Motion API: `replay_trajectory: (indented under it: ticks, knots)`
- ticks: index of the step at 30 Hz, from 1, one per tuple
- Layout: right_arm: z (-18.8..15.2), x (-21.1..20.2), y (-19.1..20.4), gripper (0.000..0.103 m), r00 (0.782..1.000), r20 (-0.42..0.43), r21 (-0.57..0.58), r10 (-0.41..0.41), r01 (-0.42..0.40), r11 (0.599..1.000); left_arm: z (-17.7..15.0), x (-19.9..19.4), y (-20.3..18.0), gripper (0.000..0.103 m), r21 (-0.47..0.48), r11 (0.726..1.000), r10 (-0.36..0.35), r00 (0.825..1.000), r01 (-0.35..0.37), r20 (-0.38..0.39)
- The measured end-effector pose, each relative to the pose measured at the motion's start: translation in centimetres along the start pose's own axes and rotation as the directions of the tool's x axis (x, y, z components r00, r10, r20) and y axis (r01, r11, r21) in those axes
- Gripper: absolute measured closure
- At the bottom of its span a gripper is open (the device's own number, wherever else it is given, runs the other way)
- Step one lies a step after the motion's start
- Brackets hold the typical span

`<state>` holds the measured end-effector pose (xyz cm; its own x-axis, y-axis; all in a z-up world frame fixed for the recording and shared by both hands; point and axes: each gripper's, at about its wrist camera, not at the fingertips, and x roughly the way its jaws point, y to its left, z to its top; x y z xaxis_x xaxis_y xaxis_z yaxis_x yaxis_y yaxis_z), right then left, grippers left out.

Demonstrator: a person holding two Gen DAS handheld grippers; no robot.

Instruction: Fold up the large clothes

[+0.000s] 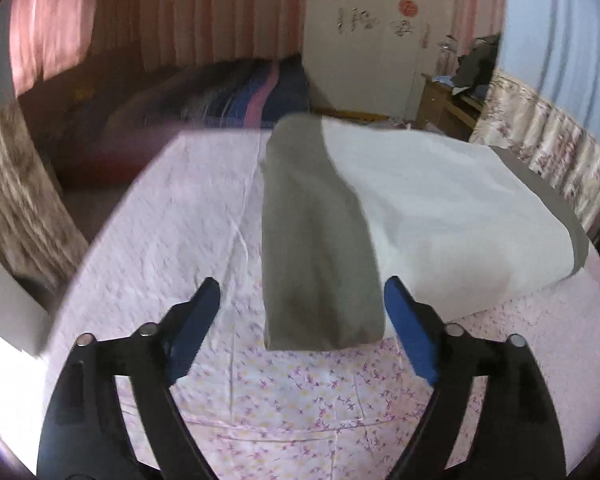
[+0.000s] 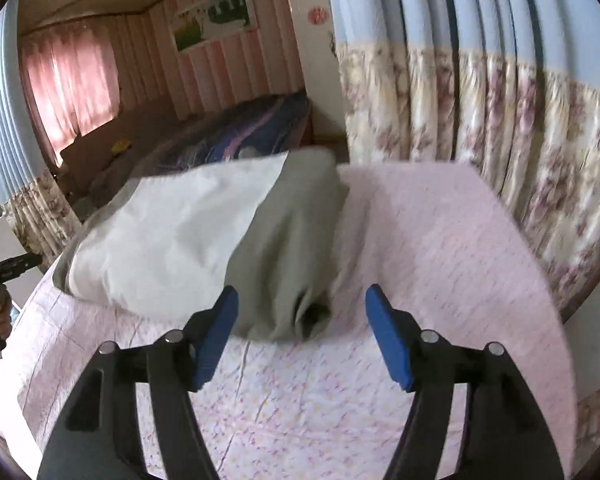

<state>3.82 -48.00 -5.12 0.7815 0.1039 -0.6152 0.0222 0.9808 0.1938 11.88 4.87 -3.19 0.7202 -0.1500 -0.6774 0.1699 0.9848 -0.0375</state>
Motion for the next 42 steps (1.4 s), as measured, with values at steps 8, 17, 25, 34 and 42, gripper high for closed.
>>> replay_trajectory:
  ticks: [8,17,25,34,42]
  knots:
    - [3.5,3.8,7.1,0.036,0.994,0.017,-0.046,0.109,-0.108,0.993,4.0,1.1,-8.6,0.003,0.043,0.992,-0.124,0.991,0.122,0.045]
    - [1.9,14.8,10.7,0.030,0.985,-0.166,-0.205,-0.053,0.018,0.979,4.9,12.2,-10.8,0.018,0.132,0.989,0.066,0.997,-0.059,-0.051]
    - [3.2,15.8,1.0,0.028,0.976,-0.205,0.037,-0.075,0.084,0.996,4.8,15.3,-2.3,0.016,-0.056,0.981,0.177,0.978,-0.184,-0.109]
    - [4.0,16.3,-2.2,0.014,0.973,-0.232,0.126,0.015,0.015,0.992,7.8,10.7,-9.1,0.005,0.019,0.996,0.091,0.996,-0.091,-0.004]
    - [3.4,20.0,1.3,0.008,0.949,-0.310,0.034,0.049,-0.040,0.999,9.0,13.2,-16.6,0.004,-0.007,0.997,-0.078,0.994,0.078,-0.072]
